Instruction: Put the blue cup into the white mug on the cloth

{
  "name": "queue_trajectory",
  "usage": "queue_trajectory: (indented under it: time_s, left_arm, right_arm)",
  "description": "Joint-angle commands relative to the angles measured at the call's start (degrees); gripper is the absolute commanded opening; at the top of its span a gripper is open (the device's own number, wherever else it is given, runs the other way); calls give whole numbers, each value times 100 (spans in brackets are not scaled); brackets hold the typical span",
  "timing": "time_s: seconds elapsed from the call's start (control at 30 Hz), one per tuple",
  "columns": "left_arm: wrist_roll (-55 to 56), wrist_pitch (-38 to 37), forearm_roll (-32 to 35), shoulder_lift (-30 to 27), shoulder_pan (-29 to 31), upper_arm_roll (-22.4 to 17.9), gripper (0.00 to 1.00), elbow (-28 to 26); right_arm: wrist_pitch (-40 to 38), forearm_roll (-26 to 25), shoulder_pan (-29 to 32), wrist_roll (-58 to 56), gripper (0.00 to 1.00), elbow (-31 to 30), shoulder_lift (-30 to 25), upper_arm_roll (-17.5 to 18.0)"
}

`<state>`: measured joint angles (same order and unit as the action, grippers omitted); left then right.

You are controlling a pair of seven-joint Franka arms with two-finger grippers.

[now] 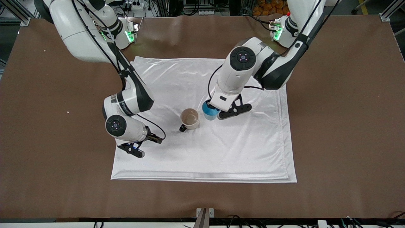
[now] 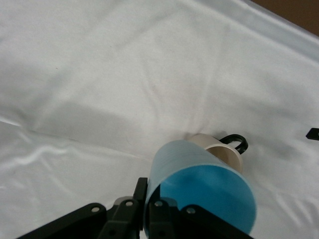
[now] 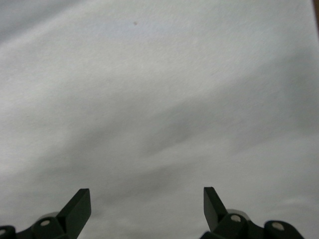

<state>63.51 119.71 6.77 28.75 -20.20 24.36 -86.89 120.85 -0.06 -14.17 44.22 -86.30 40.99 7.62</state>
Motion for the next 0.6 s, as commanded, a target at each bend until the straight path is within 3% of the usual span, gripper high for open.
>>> queue_trajectory:
  time_s: [0.0,0.2,0.33,0.57]
  left_arm:
    - [715,62,447,438,-379,-45,0,470]
    - [1040,88,554,702,-634,-89,0,691]
    - [1155,132,554,746,-1037,-439,0,682]
    - [1287,290,519,851,-1583,-1012,0,717]
  right_arm:
    - [-290,-380,353,-764,100,-159,-232,46]
    - [-369,-389,696,-1459,100,-554,-468,46]
    - [-290,-389,819,-1636,100,-914,-732,46]
    - [254,-407,863,-1837,100,-2232,-1716,38]
